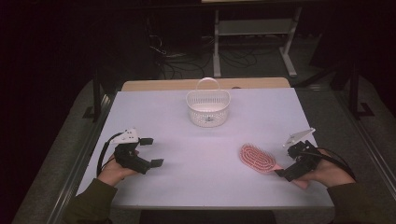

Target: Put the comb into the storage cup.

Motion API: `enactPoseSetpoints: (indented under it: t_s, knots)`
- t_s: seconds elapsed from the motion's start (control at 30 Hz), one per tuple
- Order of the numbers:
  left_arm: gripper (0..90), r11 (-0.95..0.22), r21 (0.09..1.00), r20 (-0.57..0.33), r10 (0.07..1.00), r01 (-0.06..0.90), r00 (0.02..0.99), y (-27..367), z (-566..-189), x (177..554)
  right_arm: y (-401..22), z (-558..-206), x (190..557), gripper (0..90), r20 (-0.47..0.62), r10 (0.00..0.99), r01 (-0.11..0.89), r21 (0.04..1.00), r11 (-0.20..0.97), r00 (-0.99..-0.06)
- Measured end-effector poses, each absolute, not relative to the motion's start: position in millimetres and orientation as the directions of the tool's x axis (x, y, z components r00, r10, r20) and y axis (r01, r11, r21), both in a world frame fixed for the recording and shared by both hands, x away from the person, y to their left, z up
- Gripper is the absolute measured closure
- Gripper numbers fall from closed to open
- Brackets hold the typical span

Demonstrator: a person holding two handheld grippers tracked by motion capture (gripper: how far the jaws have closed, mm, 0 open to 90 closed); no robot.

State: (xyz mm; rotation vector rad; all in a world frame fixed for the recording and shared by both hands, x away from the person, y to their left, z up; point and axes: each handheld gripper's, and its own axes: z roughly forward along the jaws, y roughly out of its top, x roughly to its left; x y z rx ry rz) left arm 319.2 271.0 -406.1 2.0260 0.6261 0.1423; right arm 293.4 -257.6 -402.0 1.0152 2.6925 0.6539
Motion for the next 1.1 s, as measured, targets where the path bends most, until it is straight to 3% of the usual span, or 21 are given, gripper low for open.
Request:
enactPoseSetpoints:
  t_s: [0.63, 1.1]
  knots:
    - [0.1, -0.396, 0.84, -0.151, 0.485, 0.37, 0.862, 270.3, -405.9, 318.9, -248.8, -409.0, 297.6, 13.2, 0.003, 0.646, 0.595, 0.393, 0.701, -0.763]
    - [0.1, -0.394, 0.841, -0.152, 0.485, 0.37, 0.861, 270.3, -405.8, 318.9, -245.8, -413.6, 298.0, 28.1, 0.021, 0.631, 0.6, 0.331, 0.728, -0.776]
